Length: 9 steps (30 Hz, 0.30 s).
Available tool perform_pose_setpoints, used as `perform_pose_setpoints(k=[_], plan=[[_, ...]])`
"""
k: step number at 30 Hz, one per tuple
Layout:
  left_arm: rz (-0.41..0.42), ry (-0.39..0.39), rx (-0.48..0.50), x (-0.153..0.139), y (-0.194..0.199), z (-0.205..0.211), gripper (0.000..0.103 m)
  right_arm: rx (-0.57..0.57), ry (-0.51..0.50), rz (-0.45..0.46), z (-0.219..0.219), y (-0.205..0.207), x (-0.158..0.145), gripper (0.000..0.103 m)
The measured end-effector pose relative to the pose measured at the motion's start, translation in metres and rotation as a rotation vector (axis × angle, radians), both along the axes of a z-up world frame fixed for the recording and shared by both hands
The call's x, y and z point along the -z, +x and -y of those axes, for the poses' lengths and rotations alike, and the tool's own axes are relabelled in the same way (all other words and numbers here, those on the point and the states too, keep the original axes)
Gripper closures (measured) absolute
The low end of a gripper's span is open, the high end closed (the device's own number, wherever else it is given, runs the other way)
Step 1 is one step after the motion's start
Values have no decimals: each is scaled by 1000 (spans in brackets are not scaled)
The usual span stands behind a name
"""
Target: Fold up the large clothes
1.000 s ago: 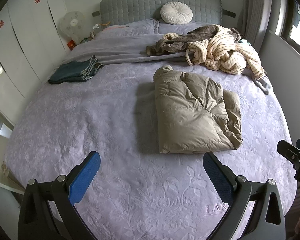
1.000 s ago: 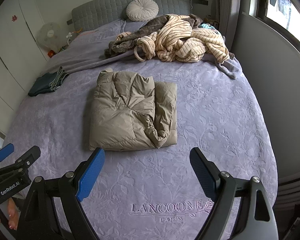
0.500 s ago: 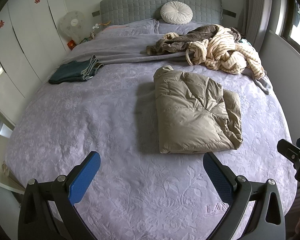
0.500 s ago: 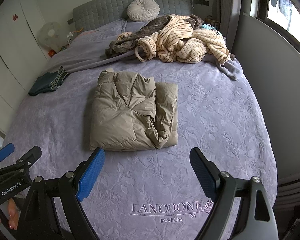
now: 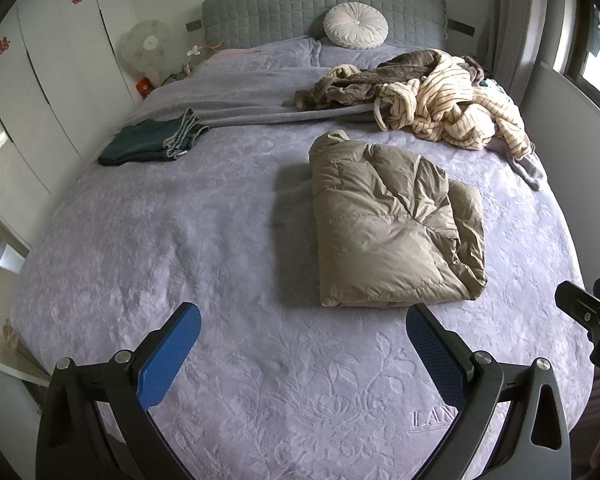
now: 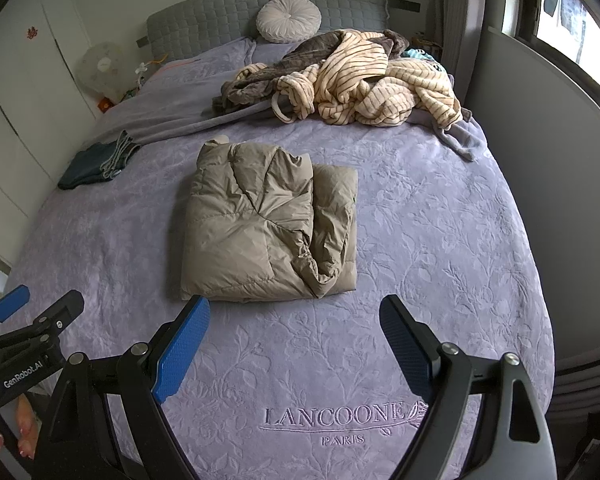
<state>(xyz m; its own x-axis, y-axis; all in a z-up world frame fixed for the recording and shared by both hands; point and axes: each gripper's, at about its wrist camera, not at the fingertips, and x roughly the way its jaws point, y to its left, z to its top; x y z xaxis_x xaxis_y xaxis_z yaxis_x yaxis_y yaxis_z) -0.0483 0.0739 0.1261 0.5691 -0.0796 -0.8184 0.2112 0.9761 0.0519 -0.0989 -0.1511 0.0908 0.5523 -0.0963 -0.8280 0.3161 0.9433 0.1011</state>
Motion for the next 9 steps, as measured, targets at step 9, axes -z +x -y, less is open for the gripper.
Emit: perform_pose_setpoints(k=[9], plan=[[5,-28,16,2,-2,-10,0,-1,-1,-2,-3,0,0,14]])
